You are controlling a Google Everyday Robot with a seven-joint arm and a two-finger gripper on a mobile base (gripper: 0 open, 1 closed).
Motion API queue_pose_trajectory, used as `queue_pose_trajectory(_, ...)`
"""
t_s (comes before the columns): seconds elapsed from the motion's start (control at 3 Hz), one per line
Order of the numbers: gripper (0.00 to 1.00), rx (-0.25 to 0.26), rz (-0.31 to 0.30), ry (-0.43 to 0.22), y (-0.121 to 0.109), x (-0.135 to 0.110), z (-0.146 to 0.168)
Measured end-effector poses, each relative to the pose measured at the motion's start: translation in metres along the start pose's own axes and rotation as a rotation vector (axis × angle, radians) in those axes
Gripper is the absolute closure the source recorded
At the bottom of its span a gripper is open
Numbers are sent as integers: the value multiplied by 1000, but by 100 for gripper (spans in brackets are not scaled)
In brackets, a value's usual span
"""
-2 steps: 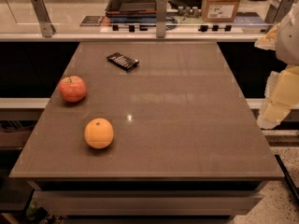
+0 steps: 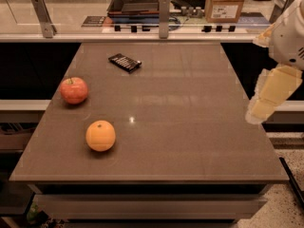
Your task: Pick rxbar chocolate
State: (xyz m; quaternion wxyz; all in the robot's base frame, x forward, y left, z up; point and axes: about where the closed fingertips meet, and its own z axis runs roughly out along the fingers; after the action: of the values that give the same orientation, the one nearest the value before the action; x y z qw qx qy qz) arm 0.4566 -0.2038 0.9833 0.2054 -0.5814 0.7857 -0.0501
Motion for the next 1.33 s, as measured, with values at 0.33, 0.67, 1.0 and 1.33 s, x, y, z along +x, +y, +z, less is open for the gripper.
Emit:
queue_pose_trajectory(0.33,0,39,40,-56,-13,-19,20)
queue_pose_trajectory(0.67,0,89,73,-129,-29,-39,38)
queue_pose_trajectory(1.0,0,144,119,-230,-47,-57,53)
queue_pose_trajectory(1.33,0,172,181,-365,-63,-78,77)
